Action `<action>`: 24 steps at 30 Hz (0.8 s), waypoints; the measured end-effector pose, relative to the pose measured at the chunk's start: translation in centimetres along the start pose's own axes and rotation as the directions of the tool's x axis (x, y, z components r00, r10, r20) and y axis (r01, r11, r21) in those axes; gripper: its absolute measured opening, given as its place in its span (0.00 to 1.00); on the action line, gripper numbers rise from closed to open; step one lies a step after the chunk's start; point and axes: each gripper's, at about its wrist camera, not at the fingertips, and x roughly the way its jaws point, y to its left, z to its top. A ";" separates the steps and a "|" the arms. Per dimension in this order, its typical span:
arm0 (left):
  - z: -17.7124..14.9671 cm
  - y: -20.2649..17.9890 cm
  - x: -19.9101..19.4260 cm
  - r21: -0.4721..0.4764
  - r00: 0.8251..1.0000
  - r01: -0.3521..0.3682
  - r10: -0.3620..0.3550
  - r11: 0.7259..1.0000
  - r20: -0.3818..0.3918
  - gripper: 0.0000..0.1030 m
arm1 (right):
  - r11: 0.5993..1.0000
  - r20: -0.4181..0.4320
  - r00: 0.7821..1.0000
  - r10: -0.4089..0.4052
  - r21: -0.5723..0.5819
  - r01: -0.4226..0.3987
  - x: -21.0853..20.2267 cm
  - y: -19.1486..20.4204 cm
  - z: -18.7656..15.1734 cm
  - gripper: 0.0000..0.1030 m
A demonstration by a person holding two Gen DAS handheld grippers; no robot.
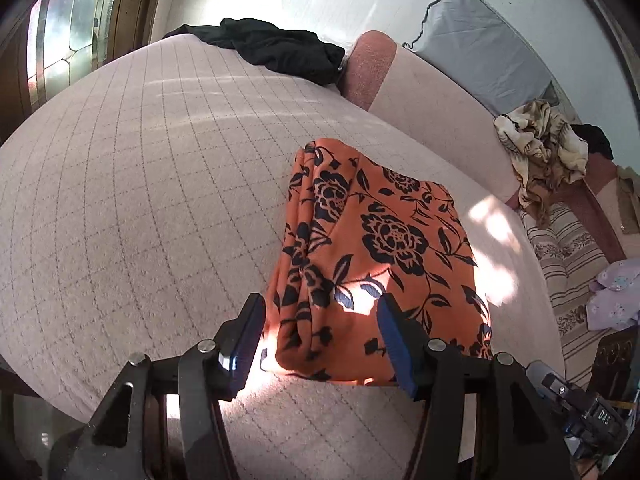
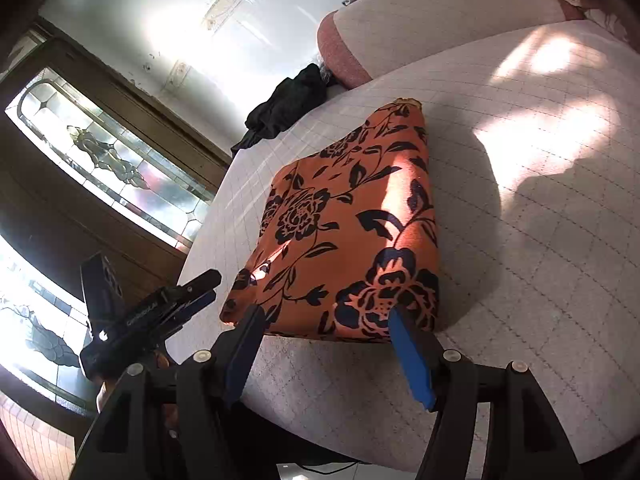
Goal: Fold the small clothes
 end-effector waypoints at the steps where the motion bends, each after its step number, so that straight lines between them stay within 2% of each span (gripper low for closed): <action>1: -0.7 0.0 0.4 0.007 1.000 -0.007 0.007 1.000 -0.020 0.57 | 1.000 0.006 1.000 -0.012 0.011 0.012 -0.2 -0.5 -0.1 0.66; 3: -1.6 0.2 1.7 0.007 0.996 -0.045 0.046 0.999 -0.078 0.57 | 0.999 0.003 1.000 -0.028 0.041 0.028 -0.2 -1.6 -0.4 0.66; 5: -2.0 0.3 2.3 0.006 0.993 -0.064 0.065 0.998 -0.097 0.57 | 0.998 -0.004 0.999 -0.036 0.060 0.036 0.0 -2.2 -0.6 0.66; 11: -1.5 -0.5 1.1 0.064 0.994 -0.106 0.107 0.992 -0.020 0.58 | 0.998 -0.003 0.999 -0.038 0.059 0.038 0.2 -2.6 -0.8 0.66; 15: -1.8 0.1 1.9 0.068 0.985 -0.164 0.167 0.984 -0.040 0.58 | 0.997 -0.013 0.999 -0.046 0.066 0.047 0.6 -2.9 -1.0 0.66; 22: -1.4 -1.0 0.4 0.106 0.986 -0.168 0.166 0.980 0.025 0.59 | 0.995 -0.019 0.997 -0.068 0.069 0.070 1.0 -3.1 -1.0 0.66; 24: -1.0 -1.3 -0.1 0.110 0.986 -0.162 0.158 0.981 0.043 0.62 | 0.995 -0.022 0.997 -0.071 0.068 0.073 1.3 -3.1 -1.0 0.66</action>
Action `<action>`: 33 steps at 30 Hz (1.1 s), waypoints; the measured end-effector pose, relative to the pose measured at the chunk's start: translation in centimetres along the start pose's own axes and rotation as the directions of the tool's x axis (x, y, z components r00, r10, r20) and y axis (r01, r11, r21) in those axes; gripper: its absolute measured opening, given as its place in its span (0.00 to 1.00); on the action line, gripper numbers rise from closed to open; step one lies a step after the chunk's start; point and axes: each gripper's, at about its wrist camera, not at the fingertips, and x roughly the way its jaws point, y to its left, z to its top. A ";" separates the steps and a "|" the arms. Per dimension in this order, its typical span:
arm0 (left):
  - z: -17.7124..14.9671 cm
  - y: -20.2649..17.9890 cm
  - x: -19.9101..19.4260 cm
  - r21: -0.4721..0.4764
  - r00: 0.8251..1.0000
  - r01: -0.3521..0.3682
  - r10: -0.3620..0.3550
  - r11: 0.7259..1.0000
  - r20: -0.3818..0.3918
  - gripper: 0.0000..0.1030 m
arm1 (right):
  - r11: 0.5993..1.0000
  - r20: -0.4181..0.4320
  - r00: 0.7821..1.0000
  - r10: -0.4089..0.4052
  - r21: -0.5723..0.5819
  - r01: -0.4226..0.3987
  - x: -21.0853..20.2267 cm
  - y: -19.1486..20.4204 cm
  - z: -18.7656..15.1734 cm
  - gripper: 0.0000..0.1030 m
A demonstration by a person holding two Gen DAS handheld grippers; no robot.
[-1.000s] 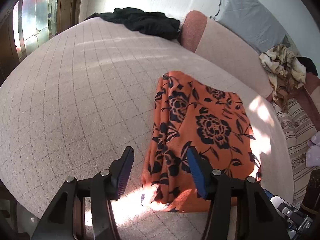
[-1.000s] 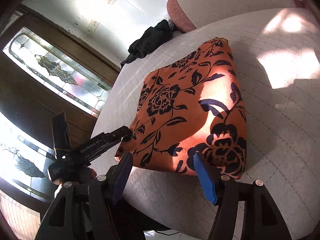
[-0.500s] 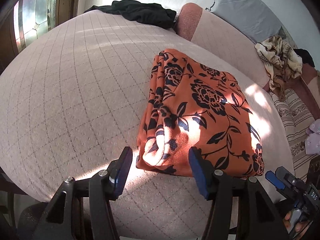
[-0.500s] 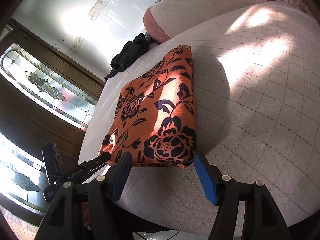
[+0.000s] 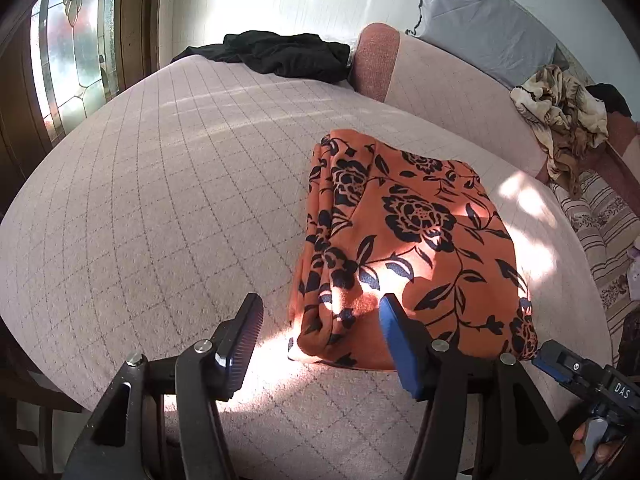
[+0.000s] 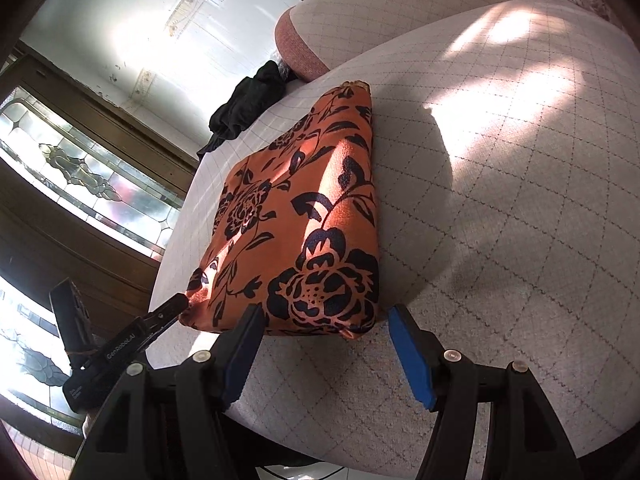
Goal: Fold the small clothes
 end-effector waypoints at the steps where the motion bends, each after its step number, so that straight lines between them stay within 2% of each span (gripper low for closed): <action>1: 0.2 -0.1 -0.2 0.002 1.000 0.001 -0.001 1.000 0.010 0.64 | 1.000 -0.002 1.000 -0.001 -0.001 0.001 0.1 0.0 0.0 0.66; 7: 0.8 -0.2 0.1 0.010 1.000 -0.024 0.024 1.000 0.013 0.65 | 1.000 -0.007 1.000 -0.007 0.002 0.007 0.4 -0.1 -0.1 0.66; 26: 1.1 -0.5 0.5 0.032 0.999 -0.041 0.040 0.999 0.010 0.65 | 1.000 0.046 0.999 0.002 0.014 -0.003 -1.1 -0.2 0.4 0.66; 33: 2.1 -0.4 0.9 0.038 1.000 -0.012 0.012 0.999 0.004 0.65 | 0.998 0.055 0.998 0.025 0.059 -0.028 -1.6 -0.8 1.8 0.66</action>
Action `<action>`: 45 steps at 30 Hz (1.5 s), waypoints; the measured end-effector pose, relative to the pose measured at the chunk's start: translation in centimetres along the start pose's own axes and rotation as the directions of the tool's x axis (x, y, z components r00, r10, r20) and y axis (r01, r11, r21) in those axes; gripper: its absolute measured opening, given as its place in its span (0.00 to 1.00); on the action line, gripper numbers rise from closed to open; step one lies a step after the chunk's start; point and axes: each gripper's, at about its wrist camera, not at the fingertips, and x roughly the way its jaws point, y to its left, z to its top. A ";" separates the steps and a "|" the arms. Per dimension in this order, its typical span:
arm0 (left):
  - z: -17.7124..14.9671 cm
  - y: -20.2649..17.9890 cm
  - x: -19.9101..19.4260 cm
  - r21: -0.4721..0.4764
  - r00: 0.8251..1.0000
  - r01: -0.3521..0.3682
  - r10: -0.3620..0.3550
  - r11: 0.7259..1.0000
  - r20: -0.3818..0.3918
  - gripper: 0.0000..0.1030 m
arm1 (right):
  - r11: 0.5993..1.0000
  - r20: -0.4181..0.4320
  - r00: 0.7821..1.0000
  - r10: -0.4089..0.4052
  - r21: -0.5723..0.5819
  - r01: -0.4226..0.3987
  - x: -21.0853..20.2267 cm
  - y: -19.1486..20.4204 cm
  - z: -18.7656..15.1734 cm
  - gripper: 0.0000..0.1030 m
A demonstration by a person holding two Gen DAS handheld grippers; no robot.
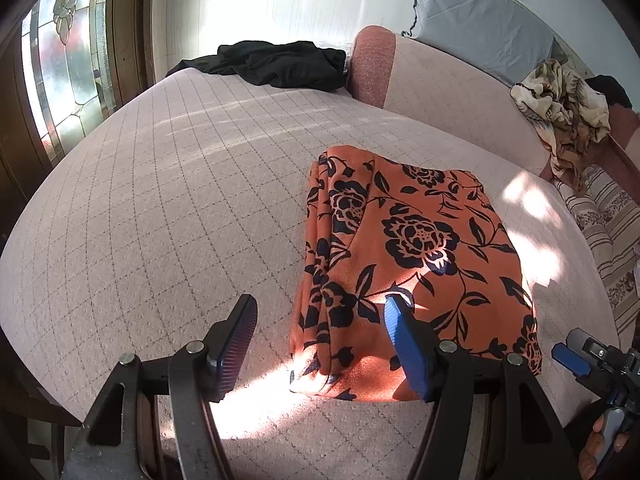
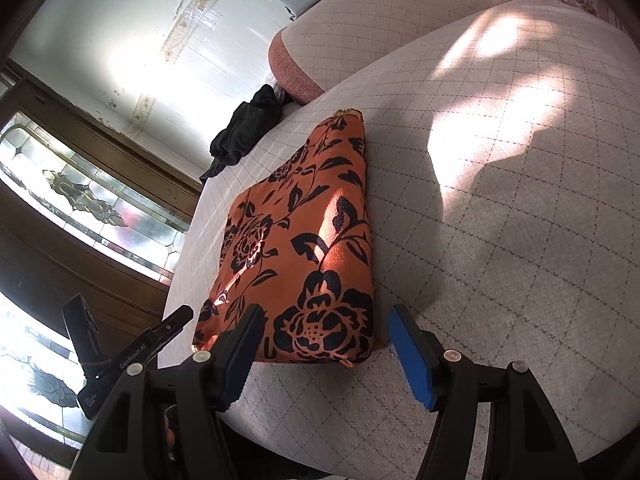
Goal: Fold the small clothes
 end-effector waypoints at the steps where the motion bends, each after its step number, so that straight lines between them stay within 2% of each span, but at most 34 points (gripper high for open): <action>1: 0.4 0.2 0.1 -0.003 1.000 0.013 -0.013 1.000 -0.004 0.65 | 1.000 -0.008 1.000 0.004 0.004 -0.004 0.1 -0.1 0.3 0.66; 3: 1.3 1.0 0.4 -0.033 0.998 0.061 -0.061 0.998 -0.004 0.67 | 1.000 -0.015 1.000 0.005 0.005 -0.005 0.4 -0.1 1.2 0.66; 4: 1.8 1.6 0.6 -0.057 0.997 0.076 -0.076 0.995 0.001 0.71 | 1.000 -0.022 1.000 0.006 0.005 -0.006 0.7 -0.1 1.8 0.67; 5: 2.3 2.0 0.8 -0.078 0.997 0.078 -0.077 0.994 0.012 0.77 | 1.000 -0.031 1.000 0.007 0.004 -0.007 1.0 0.0 2.5 0.73; 7: 3.3 2.4 1.7 -0.096 0.995 0.097 -0.096 0.991 0.022 0.78 | 1.000 -0.040 0.999 0.019 0.008 -0.019 2.1 0.2 3.9 0.81; 10: 4.4 2.3 4.4 -0.095 0.986 0.144 -0.151 0.985 -0.065 0.78 | 0.999 -0.065 0.997 0.032 0.024 -0.030 4.5 0.2 5.9 0.81; 12: 4.6 2.2 6.2 -0.106 0.982 0.135 -0.147 0.985 -0.116 0.78 | 0.998 -0.087 0.995 0.043 0.052 -0.038 6.5 0.1 6.9 0.81; 15: 4.0 1.7 9.0 -0.119 0.960 0.157 -0.180 0.980 -0.215 0.78 | 0.997 -0.168 0.985 0.036 0.075 -0.023 10.4 0.1 7.2 0.81; 16: 3.8 1.3 9.2 -0.099 0.961 0.164 -0.181 0.982 -0.210 0.78 | 0.996 -0.197 0.979 0.044 0.089 -0.027 11.7 0.0 7.0 0.81; 17: 3.7 0.8 9.0 -0.065 0.964 0.168 -0.178 0.984 -0.197 0.67 | 0.995 -0.215 0.974 0.067 0.086 -0.049 12.5 0.3 6.7 0.80; 18: 3.7 0.4 9.0 -0.050 0.954 0.206 -0.212 0.977 -0.211 0.54 | 0.998 -0.224 0.973 0.053 0.036 -0.047 13.0 1.1 6.5 0.80; 20: 3.9 -0.3 8.4 -0.026 0.959 0.199 -0.200 0.980 -0.200 0.37 | 0.997 -0.235 0.972 -0.006 -0.075 -0.012 13.1 2.8 6.2 0.55; 22: 4.2 -1.5 7.4 0.014 0.970 0.177 -0.172 0.984 -0.170 0.29 | 0.997 -0.228 0.974 0.002 -0.081 -0.021 12.5 2.9 6.4 0.38; 23: 4.4 -2.1 6.8 0.017 0.972 0.183 -0.178 0.983 -0.150 0.27 | 0.996 -0.218 0.976 0.020 -0.082 -0.038 11.7 2.9 6.6 0.35; 25: 5.4 -3.4 5.3 0.014 0.968 0.232 -0.229 0.973 -0.098 0.26 | 0.989 -0.183 0.983 0.025 -0.137 -0.050 10.0 4.0 7.3 0.34; 28: 7.2 -6.9 4.0 0.064 0.967 0.253 -0.252 0.965 -0.025 0.26 | 0.979 -0.116 0.993 0.028 -0.198 -0.051 7.0 5.0 9.0 0.34; 31: 8.9 -10.5 4.7 0.091 0.958 0.284 -0.287 0.954 0.012 0.26 | 0.975 -0.036 0.999 0.019 -0.220 -0.026 4.4 4.0 11.3 0.34; 33: 9.6 -12.5 6.3 0.097 0.954 0.299 -0.301 0.949 0.006 0.27 | 0.977 0.006 1.000 0.015 -0.215 -0.013 3.4 2.6 12.8 0.34; 36: 9.5 -14.7 10.8 0.102 0.968 0.247 -0.240 0.964 -0.073 0.35 | 0.982 0.000 1.000 -0.023 -0.188 0.023 4.2 -0.7 14.4 0.39; 37: 9.0 -15.0 12.6 0.105 0.969 0.219 -0.204 0.970 -0.137 0.40 | 0.988 -0.010 0.998 -0.059 -0.141 0.057 4.9 -2.6 14.5 0.43; 38: 8.3 -15.1 14.1 0.106 0.966 0.189 -0.166 0.976 -0.198 0.43 | 0.988 -0.017 0.993 -0.120 -0.097 0.118 5.5 -4.4 14.4 0.54; 39: 7.7 -14.6 14.5 0.088 0.961 0.199 -0.177 0.976 -0.212 0.48 | 0.981 -0.034 0.982 -0.188 -0.064 0.186 5.9 -6.0 13.9 0.59; 40: 7.5 -14.0 14.0 0.077 0.968 0.186 -0.169 0.980 -0.183 0.57 | 0.969 -0.046 0.968 -0.245 -0.038 0.244 6.0 -7.1 13.1 0.61; 41: 7.5 -13.6 13.2 0.083 0.977 0.156 -0.142 0.984 -0.157 0.65 | 0.974 -0.031 0.974 -0.226 -0.018 0.225 5.5 -7.7 12.5 0.61; 42: 7.5 -13.3 12.3 0.090 0.983 0.135 -0.122 0.987 -0.138 0.65 | 0.978 -0.005 0.978 -0.210 0.000 0.210 4.7 -7.6 11.9 0.61; 45: 7.3 -12.9 9.4 0.121 0.990 0.130 -0.122 0.984 -0.073 0.65 | 0.981 0.106 0.977 -0.187 -0.028 0.191 1.9 -4.9 10.9 0.61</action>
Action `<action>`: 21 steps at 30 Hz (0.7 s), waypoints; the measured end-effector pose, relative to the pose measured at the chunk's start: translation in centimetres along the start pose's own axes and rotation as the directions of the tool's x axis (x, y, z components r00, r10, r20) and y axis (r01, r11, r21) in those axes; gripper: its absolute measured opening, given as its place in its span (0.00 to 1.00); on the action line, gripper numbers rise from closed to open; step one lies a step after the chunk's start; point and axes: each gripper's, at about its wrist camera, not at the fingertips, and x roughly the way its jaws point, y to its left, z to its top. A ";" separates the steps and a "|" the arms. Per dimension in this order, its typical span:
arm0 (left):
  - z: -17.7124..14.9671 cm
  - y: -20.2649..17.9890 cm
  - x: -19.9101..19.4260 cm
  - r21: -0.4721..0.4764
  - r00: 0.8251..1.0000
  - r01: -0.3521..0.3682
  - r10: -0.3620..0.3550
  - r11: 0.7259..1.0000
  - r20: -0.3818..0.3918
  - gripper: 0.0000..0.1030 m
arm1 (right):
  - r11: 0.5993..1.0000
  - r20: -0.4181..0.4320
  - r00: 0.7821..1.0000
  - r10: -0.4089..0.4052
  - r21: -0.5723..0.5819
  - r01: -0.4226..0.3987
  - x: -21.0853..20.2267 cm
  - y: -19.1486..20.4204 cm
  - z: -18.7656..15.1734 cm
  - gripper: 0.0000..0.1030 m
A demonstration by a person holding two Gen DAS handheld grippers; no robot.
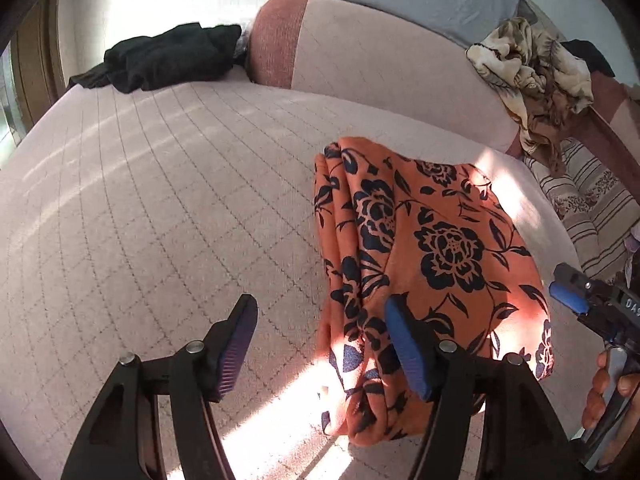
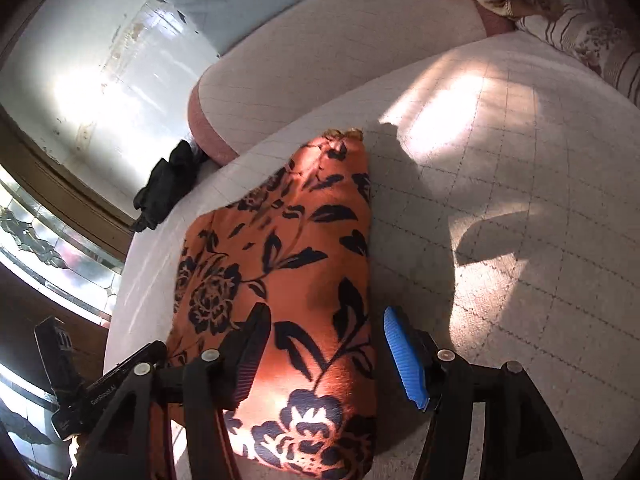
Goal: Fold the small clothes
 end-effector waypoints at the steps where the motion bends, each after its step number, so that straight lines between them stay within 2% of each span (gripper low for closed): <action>1: 0.0 -0.3 -0.2 0.023 1.000 -0.016 0.016 1.000 0.010 0.66 | 0.999 0.037 0.999 0.032 -0.015 -0.032 -1.2 1.3 -0.1 0.61; 3: -0.4 -0.7 0.4 0.049 0.999 -0.045 0.046 0.998 -0.014 0.67 | 0.994 0.082 0.992 0.096 -0.067 -0.090 -2.4 3.8 -0.3 0.71; 5: -0.5 -0.6 1.2 0.028 0.995 -0.076 0.078 0.997 -0.061 0.67 | 0.986 0.071 0.990 0.125 -0.115 -0.117 -1.8 5.7 -0.9 0.89; 6: -0.7 -0.5 0.9 0.005 0.995 -0.074 0.074 0.997 -0.069 0.67 | 0.987 0.026 0.993 0.119 -0.115 -0.115 -0.5 6.0 -1.4 0.89; 8: -1.1 -0.4 -1.0 -0.017 0.995 -0.083 0.082 0.996 -0.065 0.68 | 0.996 -0.132 0.991 0.030 -0.075 -0.040 3.1 4.8 -2.7 0.89; 9: -1.5 -0.6 -1.9 -0.007 0.994 -0.092 0.092 0.996 -0.051 0.69 | 0.996 -0.129 0.992 0.003 -0.089 -0.015 3.4 4.9 -3.4 0.89; 11: -2.0 -1.0 -4.3 0.031 0.992 -0.123 0.123 0.992 -0.004 0.83 | 0.991 -0.076 0.996 -0.036 -0.134 0.025 1.6 6.7 -3.8 0.89; 12: -2.3 -1.1 -5.3 0.042 0.988 -0.150 0.149 0.988 0.026 0.85 | 0.990 -0.073 0.996 -0.052 -0.135 0.042 0.6 7.6 -3.9 0.89; 14: -2.6 -1.6 -7.0 0.049 0.980 -0.190 0.187 0.980 0.072 0.86 | 0.989 -0.017 0.999 -0.042 -0.141 0.039 -2.2 9.6 -4.3 0.89; 16: -3.0 -2.0 -8.6 0.060 0.979 -0.187 0.182 0.980 0.088 0.86 | 0.982 0.042 0.997 -0.058 -0.176 0.065 -5.0 12.0 -5.2 0.91; 21: -4.1 -3.0 -12.0 0.066 0.975 -0.192 0.182 0.979 0.130 0.86 | 0.955 0.073 0.989 -0.128 -0.259 0.142 -9.1 14.8 -8.6 0.93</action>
